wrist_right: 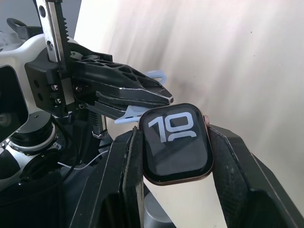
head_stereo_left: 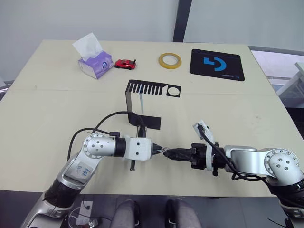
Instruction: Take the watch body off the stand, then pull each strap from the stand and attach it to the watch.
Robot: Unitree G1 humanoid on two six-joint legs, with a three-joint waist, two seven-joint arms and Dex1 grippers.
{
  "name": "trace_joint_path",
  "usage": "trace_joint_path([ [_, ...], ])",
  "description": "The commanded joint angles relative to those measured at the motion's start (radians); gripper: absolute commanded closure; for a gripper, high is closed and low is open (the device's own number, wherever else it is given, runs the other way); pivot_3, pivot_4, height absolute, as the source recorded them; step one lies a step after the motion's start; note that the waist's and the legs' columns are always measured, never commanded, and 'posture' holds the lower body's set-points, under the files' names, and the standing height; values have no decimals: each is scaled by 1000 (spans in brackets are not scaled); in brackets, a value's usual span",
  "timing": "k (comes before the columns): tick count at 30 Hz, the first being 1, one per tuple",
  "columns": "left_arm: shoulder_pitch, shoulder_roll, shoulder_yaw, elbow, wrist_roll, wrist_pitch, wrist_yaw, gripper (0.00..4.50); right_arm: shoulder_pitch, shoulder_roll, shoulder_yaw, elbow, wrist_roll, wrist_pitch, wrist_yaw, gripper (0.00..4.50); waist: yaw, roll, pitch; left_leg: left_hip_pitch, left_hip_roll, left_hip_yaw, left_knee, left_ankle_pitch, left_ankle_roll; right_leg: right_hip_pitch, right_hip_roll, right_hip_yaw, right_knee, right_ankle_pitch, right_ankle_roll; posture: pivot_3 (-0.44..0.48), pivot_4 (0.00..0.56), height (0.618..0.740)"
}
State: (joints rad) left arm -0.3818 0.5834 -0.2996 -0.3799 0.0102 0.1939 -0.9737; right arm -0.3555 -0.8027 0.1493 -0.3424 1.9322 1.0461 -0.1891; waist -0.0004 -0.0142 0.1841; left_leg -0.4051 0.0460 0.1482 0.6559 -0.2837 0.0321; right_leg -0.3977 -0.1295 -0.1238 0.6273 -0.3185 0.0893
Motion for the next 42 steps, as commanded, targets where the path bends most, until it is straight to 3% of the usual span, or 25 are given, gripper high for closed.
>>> trace_joint_path([
  [1, -21, -21, -17, -51, 0, 3, 21, 4500, -17, 17, 11, -40, 40, 3, 22, 2920, 0, 0, 0, 0, 0, 0, 0, 0, 0, 0, 0, 0, 0, 0, 0, 0, 150, 740],
  [42, -25, -36, -24, -48, 20, 39, 34, 4500, -16, 23, 19, -51, 40, 3, 26, 2920, 0, 0, 0, 0, 0, 0, 1, 0, 0, 0, 0, 0, 0, 0, 0, 0, 150, 740],
])
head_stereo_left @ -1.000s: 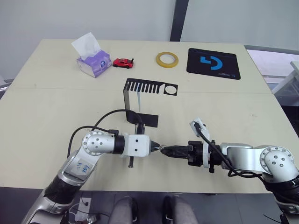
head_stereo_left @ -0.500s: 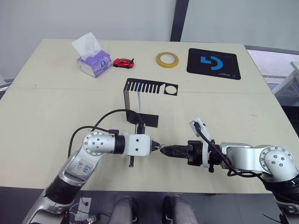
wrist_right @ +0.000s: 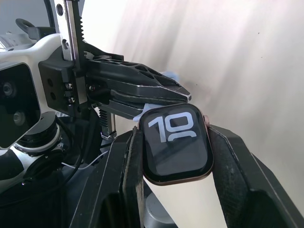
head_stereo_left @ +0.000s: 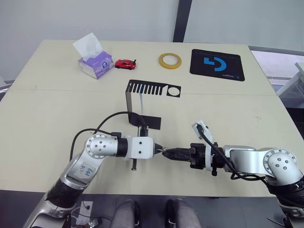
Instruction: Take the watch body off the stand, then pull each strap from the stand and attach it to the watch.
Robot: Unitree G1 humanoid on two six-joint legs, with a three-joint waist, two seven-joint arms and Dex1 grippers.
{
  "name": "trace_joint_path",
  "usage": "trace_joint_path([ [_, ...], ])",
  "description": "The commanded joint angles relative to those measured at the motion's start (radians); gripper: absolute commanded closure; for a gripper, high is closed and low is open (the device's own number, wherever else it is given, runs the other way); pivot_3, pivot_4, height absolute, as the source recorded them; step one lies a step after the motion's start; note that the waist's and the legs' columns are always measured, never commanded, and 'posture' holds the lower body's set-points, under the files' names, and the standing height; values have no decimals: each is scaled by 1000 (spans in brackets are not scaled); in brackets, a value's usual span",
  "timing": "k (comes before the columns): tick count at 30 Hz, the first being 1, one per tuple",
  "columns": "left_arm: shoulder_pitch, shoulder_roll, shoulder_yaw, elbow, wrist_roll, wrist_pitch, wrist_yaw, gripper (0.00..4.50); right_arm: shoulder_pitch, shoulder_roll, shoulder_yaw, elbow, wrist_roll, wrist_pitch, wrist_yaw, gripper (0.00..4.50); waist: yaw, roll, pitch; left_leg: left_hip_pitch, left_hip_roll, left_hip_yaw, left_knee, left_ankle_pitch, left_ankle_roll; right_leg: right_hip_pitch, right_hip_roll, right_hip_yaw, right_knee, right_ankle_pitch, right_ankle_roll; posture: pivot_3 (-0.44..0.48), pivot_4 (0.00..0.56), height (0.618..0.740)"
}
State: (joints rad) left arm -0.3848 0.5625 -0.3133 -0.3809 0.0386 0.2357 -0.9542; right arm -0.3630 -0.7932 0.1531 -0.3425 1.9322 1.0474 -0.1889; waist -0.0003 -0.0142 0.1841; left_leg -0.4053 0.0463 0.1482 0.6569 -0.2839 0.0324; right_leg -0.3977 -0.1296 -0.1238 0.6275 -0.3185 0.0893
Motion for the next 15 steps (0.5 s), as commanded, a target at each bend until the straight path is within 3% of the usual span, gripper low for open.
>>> trace_joint_path([
  [1, -23, -16, -11, -46, -8, -1, 15, 4500, -8, 14, 15, -52, 40, 2, 26, 2920, 0, 0, 0, 0, 0, 0, 0, 0, 0, 0, 0, 0, 0, 0, 0, 0, 150, 740],
  [15, -21, -18, -12, -54, -4, 16, 17, 4500, -6, 12, 18, -58, 40, 3, 27, 2920, 0, 0, 0, 0, 0, 0, 0, 0, 0, 0, 0, 0, 0, 0, 0, 0, 150, 740],
])
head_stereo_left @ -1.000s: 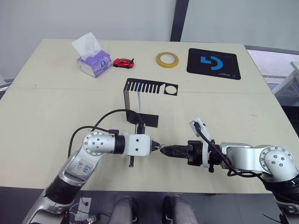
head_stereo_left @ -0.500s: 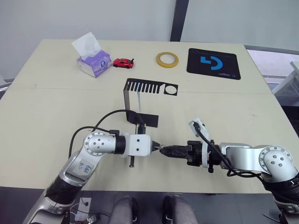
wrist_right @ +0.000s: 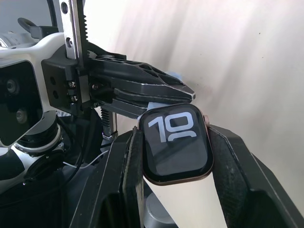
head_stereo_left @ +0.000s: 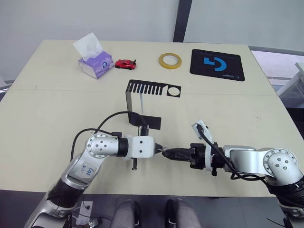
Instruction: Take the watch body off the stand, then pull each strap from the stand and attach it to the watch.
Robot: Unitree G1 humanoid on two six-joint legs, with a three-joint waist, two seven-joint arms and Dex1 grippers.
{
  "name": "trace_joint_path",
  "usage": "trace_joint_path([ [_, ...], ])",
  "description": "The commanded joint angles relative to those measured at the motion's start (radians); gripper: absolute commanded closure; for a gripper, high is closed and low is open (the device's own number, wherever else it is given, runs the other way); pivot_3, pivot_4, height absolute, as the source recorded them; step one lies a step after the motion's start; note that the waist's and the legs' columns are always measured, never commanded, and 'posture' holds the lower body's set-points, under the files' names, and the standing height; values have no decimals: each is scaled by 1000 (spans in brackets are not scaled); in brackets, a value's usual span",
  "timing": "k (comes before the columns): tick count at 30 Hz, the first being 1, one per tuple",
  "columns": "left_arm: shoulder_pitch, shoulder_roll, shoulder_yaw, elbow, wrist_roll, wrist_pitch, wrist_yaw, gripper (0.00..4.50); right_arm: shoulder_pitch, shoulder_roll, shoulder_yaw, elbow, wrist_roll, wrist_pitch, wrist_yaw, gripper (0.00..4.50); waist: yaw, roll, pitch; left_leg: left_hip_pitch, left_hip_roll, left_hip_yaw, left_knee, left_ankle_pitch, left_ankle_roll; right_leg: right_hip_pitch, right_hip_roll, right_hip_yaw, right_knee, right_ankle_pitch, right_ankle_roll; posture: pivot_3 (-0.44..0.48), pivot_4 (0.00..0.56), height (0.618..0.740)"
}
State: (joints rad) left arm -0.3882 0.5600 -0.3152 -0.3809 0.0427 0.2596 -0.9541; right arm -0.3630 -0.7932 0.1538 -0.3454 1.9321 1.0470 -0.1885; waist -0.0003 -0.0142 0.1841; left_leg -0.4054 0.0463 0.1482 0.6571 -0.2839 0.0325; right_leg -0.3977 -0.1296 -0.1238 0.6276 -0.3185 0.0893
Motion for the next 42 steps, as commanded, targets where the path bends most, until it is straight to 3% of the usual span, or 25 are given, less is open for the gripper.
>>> trace_joint_path([
  [1, -17, -15, -10, -54, -8, -9, 17, 4500, -6, 12, 17, -54, 40, 3, 26, 2920, 0, 0, 0, 0, 0, 0, 0, 0, 0, 0, 0, 0, 0, 0, 0, 0, 150, 740],
  [16, -1, -19, 7, -72, -54, 25, 4, 4500, -4, 9, 16, -50, 40, 5, 26, 2920, 0, 0, 0, 0, 0, 0, 0, 0, 0, 0, 0, 0, 0, 0, 0, 0, 150, 740],
  [17, 2, -15, 15, -83, -69, 38, -2, 3737, -4, 8, 16, -50, 40, 5, 26, 2920, 0, 0, 0, 0, 0, 0, 0, 0, 0, 0, 0, 0, 0, 0, 0, 0, 150, 740],
  [18, 4, -12, 20, -91, -80, 47, -6, 3645, -4, 7, 16, -50, 40, 5, 26, 2920, 0, 0, 0, 0, 0, 0, 0, 0, 0, 0, 0, 0, 0, 0, 0, 0, 150, 740],
  [22, 59, 75, 110, -129, -155, 35, -54, 1741, -7, -18, 7, -53, 40, 5, 35, 2920, -5, 0, 0, 0, 1, 0, 0, 0, 0, 0, 0, 0, 0, 0, 0, 0, 150, 740],
  [26, 237, 258, 300, -71, -208, -86, -154, 0, 11, -60, -25, -64, -65, 36, 138, 2920, -8, 0, 0, 0, 2, 0, 0, 0, -1, 0, 1, 0, 0, 0, 0, 0, 150, 740],
  [30, 352, 295, 504, 15, -413, -151, -264, 0, 32, -85, -62, -167, -425, -56, 424, 2920, 3, 0, 0, 0, 1, 0, 0, -2, 3, -1, 0, 0, -1, 0, -1, 0, 150, 740],
  [33, 371, 288, 587, 33, -548, -118, -307, 0, 65, -136, -18, -242, -765, -234, 664, 2920, 13, 0, 0, -1, 0, -1, 1, -4, 4, 0, -2, 0, -2, 0, 0, 0, 150, 740],
  [37, 364, 265, 626, 26, -635, -71, -277, 0, 143, -141, 78, -219, -1291, -706, 896, 2920, 13, 0, 0, -1, -1, 0, 2, -4, 2, 1, -1, 0, -4, 1, 2, 0, 150, 740],
  [42, 382, 257, 615, -12, -674, -50, -279, 0, 178, -79, 103, -105, -1566, -1031, 1017, 2920, 2, 0, 0, 0, 0, 2, 2, -3, 0, 1, 1, 0, -3, 2, 3, 0, 150, 740],
])
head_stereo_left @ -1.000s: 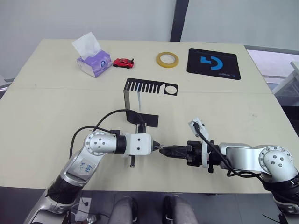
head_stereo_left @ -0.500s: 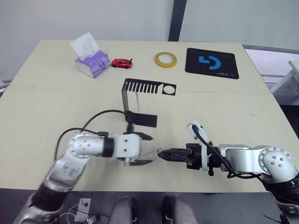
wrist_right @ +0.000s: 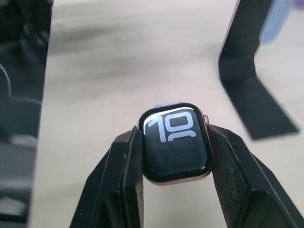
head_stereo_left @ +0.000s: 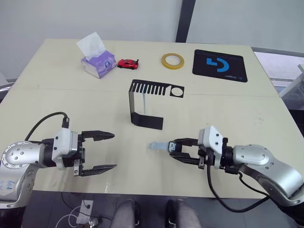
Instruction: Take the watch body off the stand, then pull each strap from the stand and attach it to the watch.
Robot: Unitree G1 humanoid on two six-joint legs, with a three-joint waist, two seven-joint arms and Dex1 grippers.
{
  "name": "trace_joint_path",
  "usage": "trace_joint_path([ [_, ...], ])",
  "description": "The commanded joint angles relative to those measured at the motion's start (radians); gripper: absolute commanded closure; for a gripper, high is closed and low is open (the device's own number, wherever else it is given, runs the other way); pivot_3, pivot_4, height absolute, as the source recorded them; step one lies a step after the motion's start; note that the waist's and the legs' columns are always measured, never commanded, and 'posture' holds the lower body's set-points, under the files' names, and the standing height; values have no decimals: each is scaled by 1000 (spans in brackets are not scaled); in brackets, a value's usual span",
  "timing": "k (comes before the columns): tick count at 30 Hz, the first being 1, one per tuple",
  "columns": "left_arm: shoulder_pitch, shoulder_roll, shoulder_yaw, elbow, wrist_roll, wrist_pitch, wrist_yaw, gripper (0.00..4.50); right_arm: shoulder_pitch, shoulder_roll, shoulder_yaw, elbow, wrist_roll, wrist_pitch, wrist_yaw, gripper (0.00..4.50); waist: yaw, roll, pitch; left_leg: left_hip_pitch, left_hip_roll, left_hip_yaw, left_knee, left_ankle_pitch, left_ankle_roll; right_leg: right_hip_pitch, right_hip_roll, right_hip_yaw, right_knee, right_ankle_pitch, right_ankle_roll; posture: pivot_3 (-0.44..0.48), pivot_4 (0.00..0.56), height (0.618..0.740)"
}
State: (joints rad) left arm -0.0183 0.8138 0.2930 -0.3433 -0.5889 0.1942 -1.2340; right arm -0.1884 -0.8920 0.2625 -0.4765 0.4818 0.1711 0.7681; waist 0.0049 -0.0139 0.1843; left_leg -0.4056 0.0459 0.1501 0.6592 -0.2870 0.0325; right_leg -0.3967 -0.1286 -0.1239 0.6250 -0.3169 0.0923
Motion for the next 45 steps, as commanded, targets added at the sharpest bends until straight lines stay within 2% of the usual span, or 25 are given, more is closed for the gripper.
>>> trace_joint_path([
  [1, 10, -2, 9, -58, -57, 22, 6, 0, 1, 33, -6, 47, -155, -211, 71, 2920, -6, 0, 0, 0, 0, 0, 0, 0, 0, 0, 0, 0, 1, 0, 0, 0, 150, 740],
  [6, 23, 2, 10, -75, -67, 10, -15, 0, -1, 69, -5, 99, -252, -357, 143, 2920, -9, 0, 0, 1, 1, 0, 0, 0, -1, 0, 1, 1, 1, 0, 0, 0, 150, 740],
  [11, 28, -3, 12, -82, -74, 3, -11, 0, -17, 105, -1, 103, -277, -385, 185, 2920, -9, 0, 0, 1, 1, 0, 1, 0, -1, 0, 1, 2, 1, 0, 0, 0, 150, 740],
  [18, 65, 15, 43, -83, -98, 17, -31, 0, -116, 207, 64, 19, -156, -87, 223, 2920, -11, 0, 0, 1, 2, -1, 2, 0, -1, 0, 0, 2, 3, -1, -1, 0, 150, 740],
  [20, 68, 22, 57, -68, -100, 13, -38, 0, -152, 251, 84, 25, -130, 42, 191, 2920, -11, 0, 0, 1, 2, -1, 2, 0, -1, 0, 0, 1, 2, -1, -2, 0, 150, 740],
  [24, 70, 23, 77, -58, -100, 7, -40, 0, -192, 300, 175, 72, -206, 225, 155, 2920, -12, 0, 0, 1, 1, -1, 3, 0, -1, 0, -1, 1, 4, -1, -2, 0, 150, 740],
  [26, 85, 24, 88, -60, -96, 3, -46, 0, -183, 286, 213, 93, -255, 205, 177, 2920, -8, 0, 0, 1, 1, -1, 3, 0, -1, 0, -1, 1, 3, -1, -2, 0, 150, 740],
  [33, 118, 26, 106, -65, -90, -1, -49, 0, -134, 237, 219, 117, -306, 219, 222, 2920, -11, 0, 0, 1, 1, 0, 3, -1, 0, 0, -2, 1, 3, -1, -2, 0, 150, 740],
  [44, 120, 12, 81, -67, -62, -22, -15, 0, -112, 258, 189, 155, -357, 142, 188, 2920, -11, 0, 0, 1, 1, 0, 3, -2, -1, 0, -1, 0, 3, -1, -2, 0, 150, 740],
  [45, 119, 12, 79, -67, -62, -22, -12, 0, -116, 258, 183, 160, -358, 132, 191, 2420, -11, 0, 0, 1, 1, 0, 3, -2, -1, 0, -1, 0, 3, -1, -2, 0, 150, 740],
])
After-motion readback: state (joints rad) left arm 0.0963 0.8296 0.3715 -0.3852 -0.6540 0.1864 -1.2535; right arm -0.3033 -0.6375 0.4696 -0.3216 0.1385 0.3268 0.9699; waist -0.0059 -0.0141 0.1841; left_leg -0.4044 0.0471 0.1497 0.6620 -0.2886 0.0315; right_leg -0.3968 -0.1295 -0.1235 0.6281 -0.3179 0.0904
